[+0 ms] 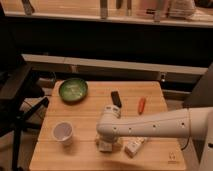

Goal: Place the white sponge in the ceramic bowl

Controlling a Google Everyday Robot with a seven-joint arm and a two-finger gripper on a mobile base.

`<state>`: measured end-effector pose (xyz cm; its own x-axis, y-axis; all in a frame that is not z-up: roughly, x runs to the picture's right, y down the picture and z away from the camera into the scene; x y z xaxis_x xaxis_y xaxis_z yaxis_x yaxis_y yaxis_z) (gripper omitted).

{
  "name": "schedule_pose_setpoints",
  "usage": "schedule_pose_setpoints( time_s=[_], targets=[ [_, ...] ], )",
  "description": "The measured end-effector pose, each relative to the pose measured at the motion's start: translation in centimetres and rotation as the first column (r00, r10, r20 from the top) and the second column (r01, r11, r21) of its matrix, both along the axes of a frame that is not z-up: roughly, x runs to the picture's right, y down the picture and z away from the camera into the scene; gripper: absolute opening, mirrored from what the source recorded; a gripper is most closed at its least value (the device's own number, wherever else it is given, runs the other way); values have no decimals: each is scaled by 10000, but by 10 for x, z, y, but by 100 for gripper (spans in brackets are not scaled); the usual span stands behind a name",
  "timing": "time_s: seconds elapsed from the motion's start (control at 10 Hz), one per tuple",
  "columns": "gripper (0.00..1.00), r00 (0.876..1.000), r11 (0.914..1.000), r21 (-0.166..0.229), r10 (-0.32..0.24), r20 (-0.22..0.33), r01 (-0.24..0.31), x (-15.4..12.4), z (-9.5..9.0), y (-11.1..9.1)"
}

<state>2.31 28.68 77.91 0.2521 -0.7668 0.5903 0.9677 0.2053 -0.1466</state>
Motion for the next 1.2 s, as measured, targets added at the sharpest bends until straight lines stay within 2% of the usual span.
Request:
schedule_pose_setpoints(
  time_s=[1.2],
  targets=[
    [80,9999,10000,23,-42,-117,42,-3,6,1]
  ],
)
